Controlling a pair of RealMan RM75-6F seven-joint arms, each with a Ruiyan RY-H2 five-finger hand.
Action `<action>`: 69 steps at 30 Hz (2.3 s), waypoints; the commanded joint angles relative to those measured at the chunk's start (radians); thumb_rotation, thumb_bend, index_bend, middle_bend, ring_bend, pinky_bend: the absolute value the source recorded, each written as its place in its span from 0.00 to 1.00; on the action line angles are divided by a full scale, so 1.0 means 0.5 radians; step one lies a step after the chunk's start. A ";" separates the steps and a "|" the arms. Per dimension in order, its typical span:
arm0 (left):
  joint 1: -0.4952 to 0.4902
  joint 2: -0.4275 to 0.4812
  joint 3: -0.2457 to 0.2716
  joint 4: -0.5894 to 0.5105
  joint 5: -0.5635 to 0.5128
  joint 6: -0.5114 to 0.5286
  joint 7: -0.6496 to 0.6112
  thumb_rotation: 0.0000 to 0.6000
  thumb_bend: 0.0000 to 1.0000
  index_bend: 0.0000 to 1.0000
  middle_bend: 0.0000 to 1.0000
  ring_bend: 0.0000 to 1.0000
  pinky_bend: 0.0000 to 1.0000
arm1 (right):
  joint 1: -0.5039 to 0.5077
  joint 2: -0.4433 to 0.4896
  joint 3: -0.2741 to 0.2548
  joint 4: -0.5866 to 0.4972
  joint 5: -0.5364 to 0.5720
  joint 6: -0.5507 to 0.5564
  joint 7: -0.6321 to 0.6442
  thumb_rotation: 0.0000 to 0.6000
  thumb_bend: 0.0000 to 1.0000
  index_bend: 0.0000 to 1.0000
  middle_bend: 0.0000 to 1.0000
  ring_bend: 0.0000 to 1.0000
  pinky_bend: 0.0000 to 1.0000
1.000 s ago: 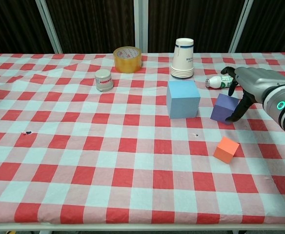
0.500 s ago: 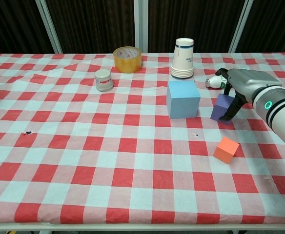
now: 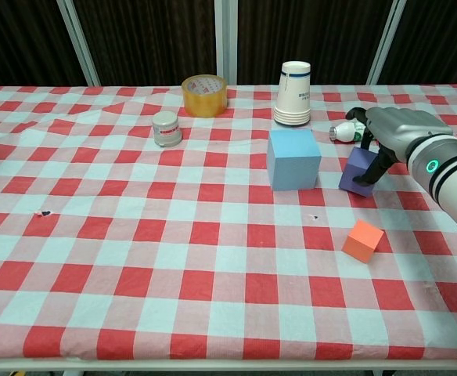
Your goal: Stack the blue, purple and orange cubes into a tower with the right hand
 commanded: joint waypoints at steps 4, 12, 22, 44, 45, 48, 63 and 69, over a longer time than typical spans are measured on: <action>0.000 -0.002 0.000 0.005 -0.001 -0.002 -0.005 1.00 0.11 0.33 0.24 0.16 0.29 | -0.019 0.087 0.006 -0.102 -0.035 -0.013 0.013 1.00 0.18 0.10 0.42 0.17 0.00; -0.001 -0.006 0.001 0.013 -0.003 -0.006 0.007 1.00 0.11 0.33 0.24 0.16 0.29 | 0.007 0.433 0.037 -0.400 -0.165 -0.070 -0.033 1.00 0.18 0.10 0.43 0.17 0.00; -0.006 -0.021 0.009 0.032 0.000 -0.017 0.038 1.00 0.11 0.33 0.24 0.16 0.29 | 0.136 0.865 0.050 -0.578 -0.290 -0.523 0.110 1.00 0.18 0.10 0.43 0.17 0.00; -0.007 -0.045 0.007 0.079 -0.013 -0.033 0.040 1.00 0.11 0.33 0.24 0.16 0.29 | 0.399 0.806 -0.107 -0.075 -1.114 -1.100 0.919 1.00 0.16 0.11 0.42 0.17 0.00; -0.008 -0.046 0.006 0.081 -0.014 -0.034 0.039 1.00 0.11 0.33 0.24 0.16 0.29 | 0.403 0.794 -0.109 -0.062 -1.124 -1.091 0.927 1.00 0.16 0.11 0.42 0.17 0.00; -0.008 -0.047 0.004 0.086 -0.018 -0.038 0.034 1.00 0.11 0.33 0.24 0.16 0.29 | 0.398 0.750 -0.118 -0.037 -1.116 -1.037 0.923 1.00 0.16 0.11 0.42 0.17 0.00; -0.006 -0.042 -0.005 0.086 -0.023 -0.035 0.006 1.00 0.11 0.33 0.24 0.16 0.29 | 0.373 0.639 -0.148 -0.074 -0.958 -0.831 0.711 1.00 0.16 0.11 0.42 0.17 0.00; -0.008 -0.037 -0.001 0.082 -0.017 -0.038 -0.006 1.00 0.11 0.33 0.24 0.16 0.29 | 0.379 0.612 -0.149 -0.085 -0.888 -0.797 0.647 1.00 0.16 0.11 0.42 0.17 0.00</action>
